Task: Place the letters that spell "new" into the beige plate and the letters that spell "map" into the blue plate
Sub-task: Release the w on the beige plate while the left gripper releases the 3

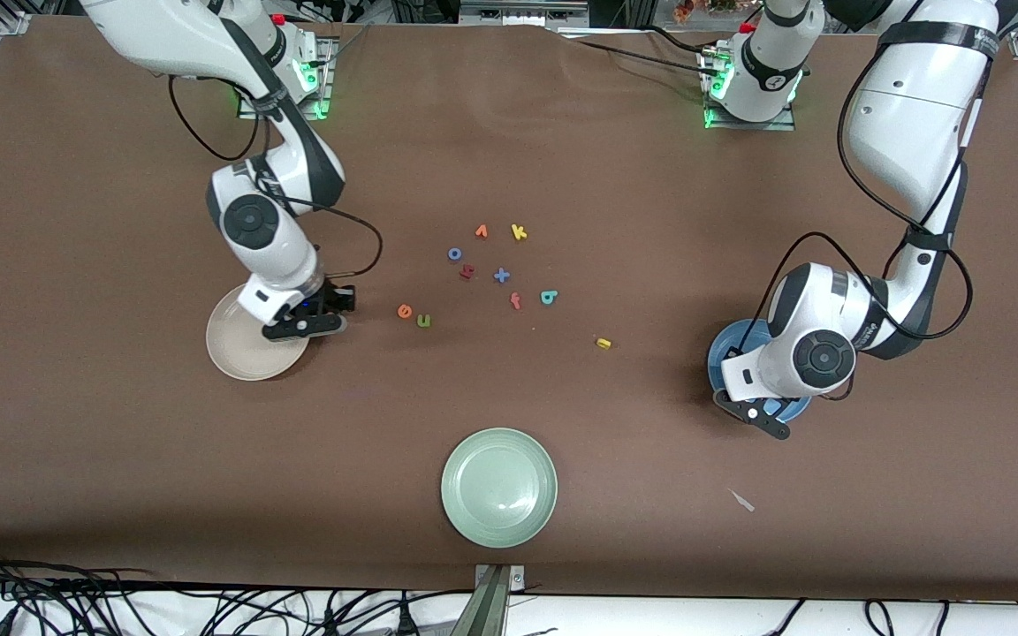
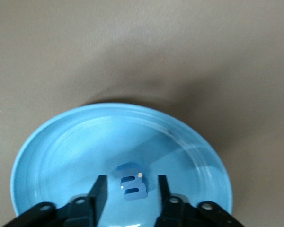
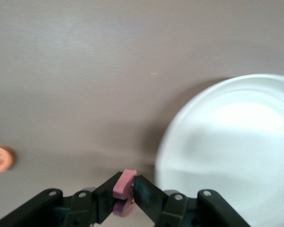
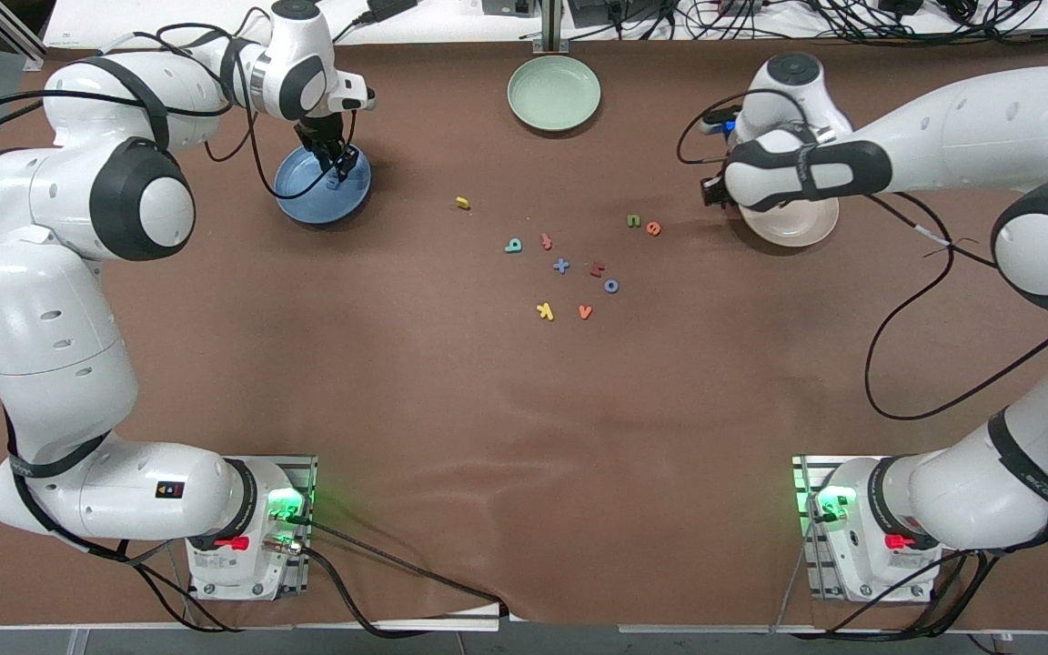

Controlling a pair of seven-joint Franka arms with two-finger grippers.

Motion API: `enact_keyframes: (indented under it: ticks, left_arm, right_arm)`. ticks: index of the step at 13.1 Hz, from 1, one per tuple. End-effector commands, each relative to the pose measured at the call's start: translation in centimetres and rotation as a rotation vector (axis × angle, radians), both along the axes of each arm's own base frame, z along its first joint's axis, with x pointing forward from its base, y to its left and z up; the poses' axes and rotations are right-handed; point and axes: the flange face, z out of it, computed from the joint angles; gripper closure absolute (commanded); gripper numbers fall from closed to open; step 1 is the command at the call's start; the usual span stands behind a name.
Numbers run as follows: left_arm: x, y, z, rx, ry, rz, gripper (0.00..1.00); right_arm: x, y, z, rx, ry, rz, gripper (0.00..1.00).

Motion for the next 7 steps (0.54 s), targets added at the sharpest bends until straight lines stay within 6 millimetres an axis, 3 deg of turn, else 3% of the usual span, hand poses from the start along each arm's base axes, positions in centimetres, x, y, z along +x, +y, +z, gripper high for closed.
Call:
enact_keyframes:
  ticks: [1, 2, 3, 5, 6, 7]
  left_arm:
    - [-0.4, -3.2, 6.0, 0.009, -0.041, -0.045, 0.0]
    - [-0.5, -4.4, 8.0, 0.001, -0.053, -0.005, 0.0]
    - [-0.8, -5.8, 9.1, -0.02, -0.042, 0.061, 0.0]
    - [-1.7, -9.4, 9.8, -0.044, -0.047, 0.257, 0.0]
    - [-2.6, -12.2, 9.9, -0.037, -0.056, 0.374, 0.0]
    - [-3.4, -14.4, 9.9, -0.016, -0.069, 0.496, 0.0]
  right_arm:
    - [-0.2, -5.3, 0.5, -0.026, 0.032, 0.078, 1.0]
    - [-0.2, -7.2, -0.2, -0.025, 0.038, 0.072, 1.0]
    - [-0.5, -8.1, -1.0, -0.019, 0.03, 0.064, 0.91]
    - [-0.7, -8.3, -1.9, -0.009, 0.023, 0.052, 0.55]
    - [-0.8, -8.2, -2.0, -0.007, 0.024, 0.034, 0.45]
    - [-0.8, -8.0, -1.9, -0.005, 0.024, 0.031, 0.44]
